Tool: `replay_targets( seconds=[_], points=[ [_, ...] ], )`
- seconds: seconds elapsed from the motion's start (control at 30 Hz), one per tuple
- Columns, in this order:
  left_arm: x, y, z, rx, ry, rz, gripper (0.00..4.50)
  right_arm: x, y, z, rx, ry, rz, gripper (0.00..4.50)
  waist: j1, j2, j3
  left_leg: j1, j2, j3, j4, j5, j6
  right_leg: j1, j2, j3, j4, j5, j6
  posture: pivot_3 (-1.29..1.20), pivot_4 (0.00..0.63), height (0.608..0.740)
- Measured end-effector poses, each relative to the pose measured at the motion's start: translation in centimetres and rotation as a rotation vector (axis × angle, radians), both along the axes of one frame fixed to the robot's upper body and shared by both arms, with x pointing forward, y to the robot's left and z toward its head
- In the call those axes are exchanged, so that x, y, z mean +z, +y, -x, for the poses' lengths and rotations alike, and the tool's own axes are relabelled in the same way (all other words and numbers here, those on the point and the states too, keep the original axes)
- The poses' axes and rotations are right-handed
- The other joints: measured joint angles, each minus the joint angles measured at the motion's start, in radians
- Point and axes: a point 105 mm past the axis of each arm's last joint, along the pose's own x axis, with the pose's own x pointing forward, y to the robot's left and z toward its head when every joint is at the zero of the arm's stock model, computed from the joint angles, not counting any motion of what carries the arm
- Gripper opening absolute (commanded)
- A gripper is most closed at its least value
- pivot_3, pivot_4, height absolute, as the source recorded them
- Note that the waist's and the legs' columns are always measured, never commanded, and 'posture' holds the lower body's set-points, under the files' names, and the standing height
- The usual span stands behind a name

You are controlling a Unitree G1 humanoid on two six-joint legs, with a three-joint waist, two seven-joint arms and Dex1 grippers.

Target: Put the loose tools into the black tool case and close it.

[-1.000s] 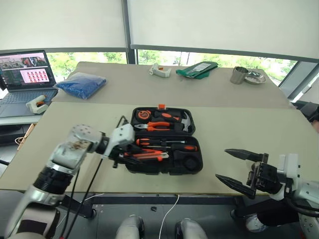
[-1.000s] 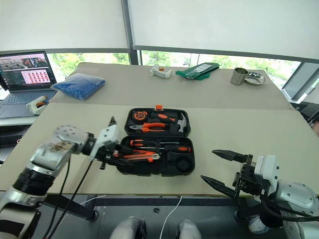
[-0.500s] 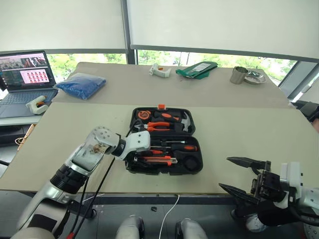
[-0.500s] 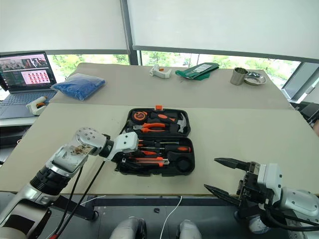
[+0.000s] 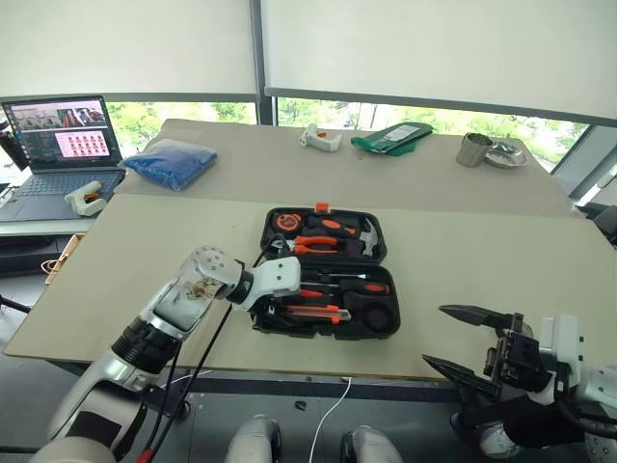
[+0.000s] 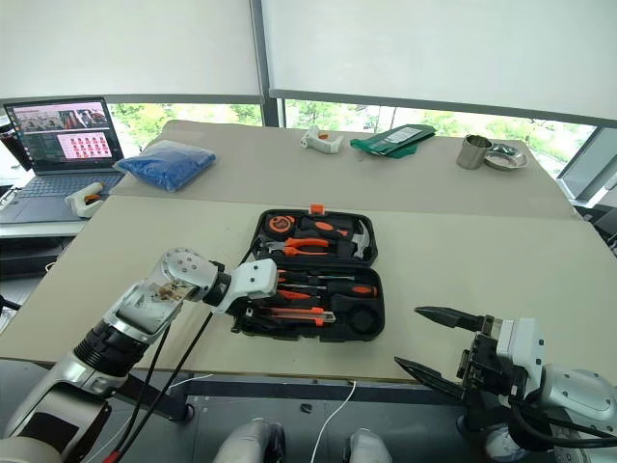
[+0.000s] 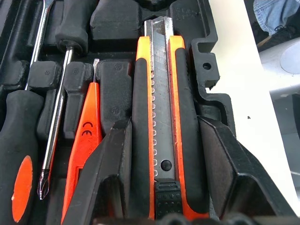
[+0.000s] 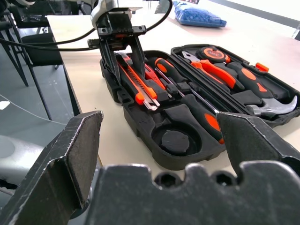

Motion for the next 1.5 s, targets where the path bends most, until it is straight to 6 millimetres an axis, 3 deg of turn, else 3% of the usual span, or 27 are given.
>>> replay_targets(
  seconds=[0.47, 0.5, 0.53, 0.67, 0.87, 1.0, 1.03, 1.1, 1.4, 1.5],
  points=[
    [0.1, -0.8, 0.2, 0.009, 0.023, 0.028, 1.61, -0.2, 0.5, -0.1, 0.004, 0.009, -0.011, 4.5, 0.0, 0.0, 0.0, 0.0, 0.0, 0.0, 0.0, 0.0, 0.0, 0.002, 0.0, 0.0, 0.0, 0.0, 0.0, 0.0, 0.15, 0.74],
    [0.1, -0.8, 0.2, 0.009, 0.021, 0.025, 2.69, -0.2, 0.5, -0.1, 0.002, 0.009, -0.012, 4.5, 0.0, 0.0, 0.0, 0.0, 0.0, 0.0, 0.0, 0.0, 0.0, 0.002, 0.0, 0.0, 0.0, 0.0, 0.0, 0.0, 0.15, 0.74],
    [0.1, -0.7, 0.1, 0.009, 0.015, 0.021, 2.88, -0.2, 0.5, -0.1, 0.001, 0.009, -0.012, 4.5, 0.0, 0.0, 0.0, 0.0, 0.0, 0.0, 0.0, 0.0, 0.0, 0.002, 0.0, 0.0, 0.0, 0.0, 0.0, 0.0, 0.15, 0.74],
    [0.3, -0.7, -0.2, 0.013, -0.015, 0.026, 4.39, -0.3, 0.5, -0.1, 0.002, 0.011, -0.014, 4.5, -0.003, 0.0, 0.0, 0.0, 0.0, 0.0, 0.0, 0.0, 0.0, 0.002, 0.0, 0.0, 0.0, 0.0, 0.0, 0.0, 0.15, 0.74],
    [1.7, -2.0, 0.4, -0.046, -0.012, 0.151, 4.45, -0.2, 1.1, -0.4, 0.016, 0.006, -0.022, 4.5, -0.007, 0.0, 0.0, -0.002, 0.0, 0.0, 0.0, 0.0, 0.001, 0.002, 0.001, 0.0, 0.0, 0.0, 0.001, 0.0, 0.15, 0.74],
    [3.7, -1.6, 0.1, -0.051, -0.052, 0.254, 4.45, -0.2, 1.1, -0.5, 0.014, 0.004, -0.024, 4.5, -0.009, 0.0, 0.0, -0.001, 0.001, 0.0, 0.0, 0.0, 0.001, 0.002, 0.002, 0.0, 0.001, 0.0, 0.001, 0.0, 0.15, 0.74],
    [3.9, -1.4, 0.1, -0.056, -0.066, 0.261, 3.94, -0.2, 1.1, -0.5, 0.014, 0.004, -0.025, 4.5, -0.01, 0.0, 0.0, -0.001, 0.001, 0.0, 0.0, 0.0, 0.001, 0.002, 0.002, 0.0, 0.001, 0.0, 0.001, 0.0, 0.15, 0.74],
    [3.7, -0.8, 0.1, -0.056, -0.066, 0.256, 3.4, -0.1, 1.2, -0.6, 0.014, 0.002, -0.025, 4.5, -0.01, 0.0, 0.0, -0.001, 0.001, 0.0, 0.0, 0.0, 0.001, 0.002, 0.002, 0.0, 0.001, 0.0, 0.001, 0.0, 0.15, 0.74],
    [0.4, 1.3, 0.4, 0.032, 0.048, 0.226, 0.03, -0.1, 1.4, -0.9, 0.009, -0.007, -0.028, 4.5, -0.009, 0.001, 0.0, -0.001, 0.001, 0.0, 0.0, 0.0, 0.001, 0.002, 0.002, 0.0, 0.001, 0.0, 0.001, 0.0, 0.15, 0.74],
    [-0.5, 1.2, 0.9, 0.029, 0.081, 0.223, 0.03, -0.1, 1.4, -0.9, 0.004, -0.006, -0.029, 4.5, -0.008, 0.001, 0.0, -0.001, 0.001, 0.0, 0.0, 0.0, 0.001, 0.001, 0.002, 0.0, 0.001, 0.0, 0.001, 0.0, 0.15, 0.74]
  ],
)
